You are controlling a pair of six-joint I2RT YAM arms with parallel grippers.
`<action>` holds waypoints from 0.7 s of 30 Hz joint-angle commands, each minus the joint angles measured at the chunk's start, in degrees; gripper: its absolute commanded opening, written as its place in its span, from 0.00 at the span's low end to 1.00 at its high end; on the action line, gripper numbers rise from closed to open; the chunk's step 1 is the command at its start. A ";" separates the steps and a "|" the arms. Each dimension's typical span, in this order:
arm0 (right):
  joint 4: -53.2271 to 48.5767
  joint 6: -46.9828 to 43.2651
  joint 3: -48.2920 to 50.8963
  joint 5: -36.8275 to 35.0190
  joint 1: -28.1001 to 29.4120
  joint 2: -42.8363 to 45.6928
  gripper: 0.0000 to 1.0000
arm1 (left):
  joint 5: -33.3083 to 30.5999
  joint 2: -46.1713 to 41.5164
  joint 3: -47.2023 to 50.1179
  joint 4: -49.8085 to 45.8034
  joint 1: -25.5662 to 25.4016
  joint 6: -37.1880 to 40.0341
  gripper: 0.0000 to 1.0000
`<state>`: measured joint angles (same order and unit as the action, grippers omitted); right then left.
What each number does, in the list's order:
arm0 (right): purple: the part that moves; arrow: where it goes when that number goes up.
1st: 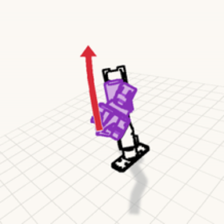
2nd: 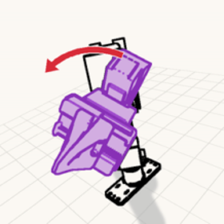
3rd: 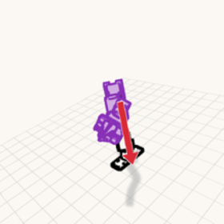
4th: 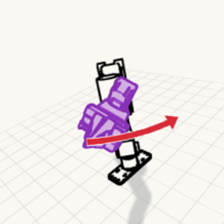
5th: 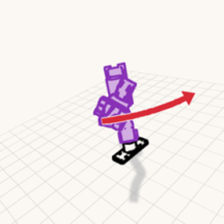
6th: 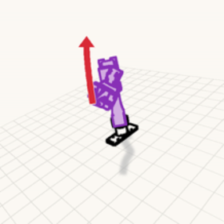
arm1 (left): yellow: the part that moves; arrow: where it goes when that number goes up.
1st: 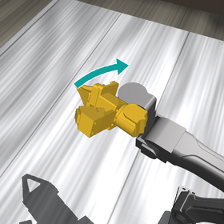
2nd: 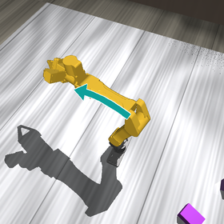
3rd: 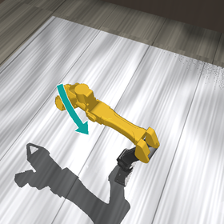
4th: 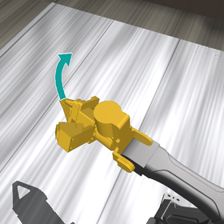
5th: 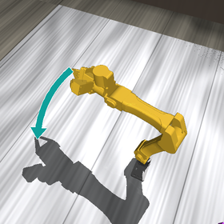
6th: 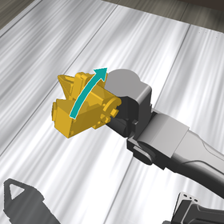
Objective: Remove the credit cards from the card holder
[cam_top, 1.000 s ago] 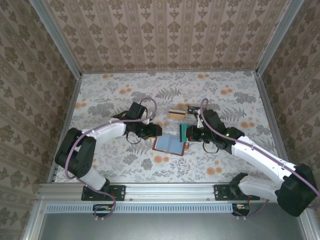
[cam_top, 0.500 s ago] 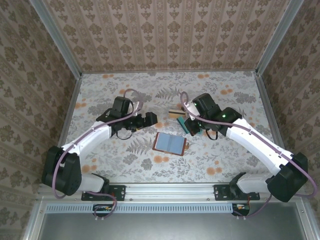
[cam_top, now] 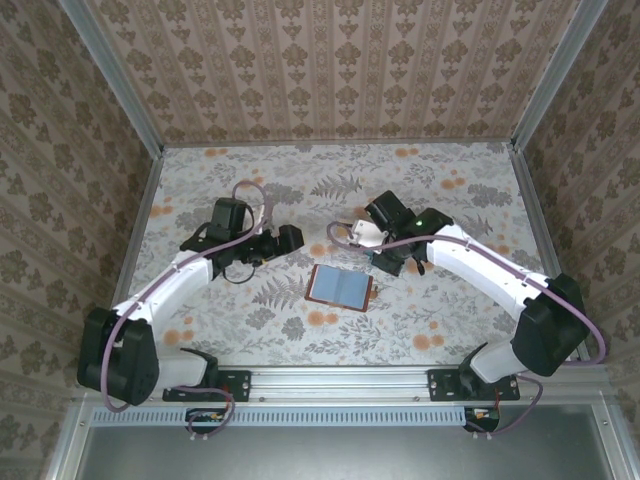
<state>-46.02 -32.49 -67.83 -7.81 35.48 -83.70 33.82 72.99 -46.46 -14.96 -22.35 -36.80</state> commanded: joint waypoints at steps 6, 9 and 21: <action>4.99 -11.28 4.40 -4.80 0.20 -0.24 0.00 | 0.60 -0.92 0.76 -0.22 1.14 1.65 1.00; 5.79 -13.29 5.20 -5.28 0.22 -0.74 0.00 | 0.77 -0.93 0.83 -0.20 1.34 1.77 1.00; 8.90 -14.97 7.70 -5.67 -0.68 -2.52 0.00 | 0.94 -1.36 1.81 -0.07 1.87 1.77 1.00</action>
<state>-38.37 -46.19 -61.04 -12.67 35.24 -85.84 33.87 72.99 -45.36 -14.96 -20.88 -36.18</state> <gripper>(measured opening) 0.054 0.999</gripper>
